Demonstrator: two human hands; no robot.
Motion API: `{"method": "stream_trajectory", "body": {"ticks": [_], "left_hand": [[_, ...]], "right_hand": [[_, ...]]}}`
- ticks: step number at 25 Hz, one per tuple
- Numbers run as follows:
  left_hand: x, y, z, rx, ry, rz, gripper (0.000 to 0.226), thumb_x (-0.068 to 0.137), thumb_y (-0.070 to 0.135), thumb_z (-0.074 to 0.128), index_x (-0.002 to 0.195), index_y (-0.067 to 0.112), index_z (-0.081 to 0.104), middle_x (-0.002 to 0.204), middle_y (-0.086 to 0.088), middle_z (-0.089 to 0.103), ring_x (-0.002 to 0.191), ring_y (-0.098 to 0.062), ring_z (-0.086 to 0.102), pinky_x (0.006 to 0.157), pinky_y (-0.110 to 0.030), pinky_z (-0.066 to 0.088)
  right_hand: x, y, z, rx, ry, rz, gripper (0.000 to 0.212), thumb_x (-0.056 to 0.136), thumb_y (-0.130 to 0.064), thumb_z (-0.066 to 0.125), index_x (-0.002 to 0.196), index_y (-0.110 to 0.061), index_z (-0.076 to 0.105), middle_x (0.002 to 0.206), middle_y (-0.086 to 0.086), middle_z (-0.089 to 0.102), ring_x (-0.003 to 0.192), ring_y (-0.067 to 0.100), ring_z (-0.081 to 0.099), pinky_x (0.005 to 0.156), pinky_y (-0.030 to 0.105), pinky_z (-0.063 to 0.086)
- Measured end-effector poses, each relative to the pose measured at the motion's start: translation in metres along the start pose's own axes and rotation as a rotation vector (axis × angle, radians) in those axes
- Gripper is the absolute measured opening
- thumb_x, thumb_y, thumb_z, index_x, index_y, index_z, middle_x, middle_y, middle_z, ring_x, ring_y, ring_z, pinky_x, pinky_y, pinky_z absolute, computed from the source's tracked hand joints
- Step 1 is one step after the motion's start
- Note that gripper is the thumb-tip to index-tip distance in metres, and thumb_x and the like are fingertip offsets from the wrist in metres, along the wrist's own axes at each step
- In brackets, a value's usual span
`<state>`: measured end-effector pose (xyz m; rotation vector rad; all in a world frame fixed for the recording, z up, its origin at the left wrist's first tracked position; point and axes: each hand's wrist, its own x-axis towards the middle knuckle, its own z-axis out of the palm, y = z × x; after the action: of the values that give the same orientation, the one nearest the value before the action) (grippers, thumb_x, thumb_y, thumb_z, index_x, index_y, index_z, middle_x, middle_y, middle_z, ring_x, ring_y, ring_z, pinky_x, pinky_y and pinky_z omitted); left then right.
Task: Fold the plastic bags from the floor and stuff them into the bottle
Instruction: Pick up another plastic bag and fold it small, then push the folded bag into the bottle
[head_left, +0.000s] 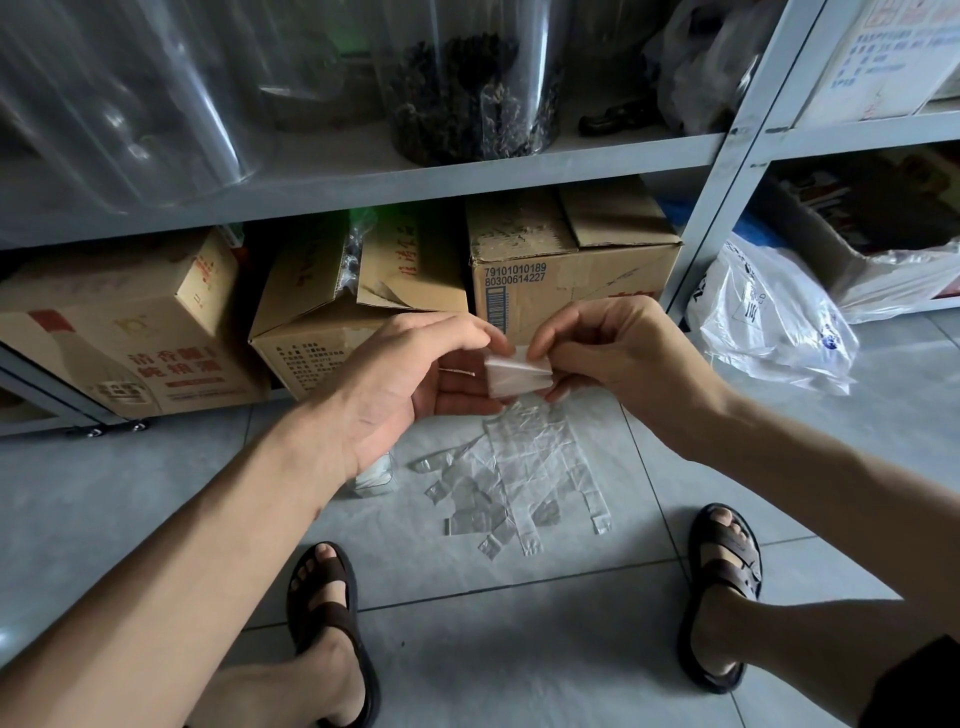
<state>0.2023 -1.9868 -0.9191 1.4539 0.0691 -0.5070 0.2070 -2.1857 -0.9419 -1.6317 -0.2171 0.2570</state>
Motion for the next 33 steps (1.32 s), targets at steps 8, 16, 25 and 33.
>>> {"method": "stream_trajectory", "body": {"ticks": [8, 16, 25, 33], "left_hand": [[0.002, -0.006, -0.003, 0.079, -0.004, 0.022, 0.016, 0.074, 0.004, 0.073, 0.089, 0.001, 0.071, 0.081, -0.014, 0.071, 0.066, -0.015, 0.069, 0.060, -0.023, 0.059], [0.006, -0.012, -0.017, 0.389, 0.070, 0.183, 0.015, 0.072, 0.004, 0.083, 0.080, 0.016, 0.079, 0.082, -0.014, 0.075, 0.073, -0.017, 0.067, 0.075, -0.028, 0.056], [0.005, -0.020, -0.045, 0.500, 0.072, 0.297, 0.021, 0.074, -0.002, 0.083, 0.084, 0.015, 0.076, 0.083, -0.003, 0.076, 0.075, -0.011, 0.067, 0.078, -0.027, 0.056], [0.010, -0.043, -0.107, 0.605, 0.153, 0.314, 0.033, 0.069, 0.000, 0.086, 0.084, 0.027, 0.074, 0.084, 0.007, 0.076, 0.078, -0.008, 0.067, 0.082, -0.034, 0.054]], "right_hand": [[0.000, 0.002, 0.003, -0.075, 0.002, -0.051, 0.029, 0.088, 0.017, 0.056, 0.077, -0.006, 0.071, 0.075, 0.027, 0.068, 0.061, 0.023, 0.067, 0.062, 0.025, 0.059], [0.004, 0.005, 0.012, -0.148, -0.081, 0.009, 0.012, 0.080, -0.005, 0.078, 0.087, 0.000, 0.069, 0.080, 0.020, 0.071, 0.067, 0.020, 0.067, 0.068, 0.026, 0.056], [0.020, 0.012, 0.037, -0.171, -0.021, -0.027, 0.014, 0.072, 0.003, 0.082, 0.079, -0.004, 0.071, 0.080, 0.018, 0.072, 0.072, 0.035, 0.071, 0.079, 0.044, 0.059], [0.067, 0.022, 0.081, -0.489, -0.167, -0.033, 0.017, 0.073, -0.007, 0.084, 0.070, -0.019, 0.072, 0.072, -0.001, 0.070, 0.068, 0.005, 0.061, 0.066, 0.027, 0.051]]}}
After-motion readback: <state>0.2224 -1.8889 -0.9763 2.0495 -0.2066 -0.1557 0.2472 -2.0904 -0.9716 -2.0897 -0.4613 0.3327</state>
